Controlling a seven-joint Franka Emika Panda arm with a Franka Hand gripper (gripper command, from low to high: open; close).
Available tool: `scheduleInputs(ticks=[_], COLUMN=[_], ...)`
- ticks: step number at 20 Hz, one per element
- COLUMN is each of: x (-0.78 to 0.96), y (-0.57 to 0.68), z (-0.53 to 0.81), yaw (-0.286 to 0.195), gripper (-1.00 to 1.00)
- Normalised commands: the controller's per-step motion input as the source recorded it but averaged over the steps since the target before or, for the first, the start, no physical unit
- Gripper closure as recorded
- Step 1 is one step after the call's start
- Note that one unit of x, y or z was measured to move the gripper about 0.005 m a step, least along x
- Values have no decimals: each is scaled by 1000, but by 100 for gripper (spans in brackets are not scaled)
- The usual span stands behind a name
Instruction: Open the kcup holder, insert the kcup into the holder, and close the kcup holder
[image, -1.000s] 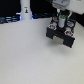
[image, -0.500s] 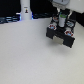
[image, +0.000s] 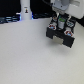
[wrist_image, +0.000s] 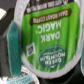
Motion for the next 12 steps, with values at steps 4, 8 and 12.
scheduleInputs(ticks=[4, 8, 12], x=[65, 80, 119], y=[146, 154, 130], z=[-144, -49, 119], yaw=[23, 41, 85], gripper=[100, -100, -100])
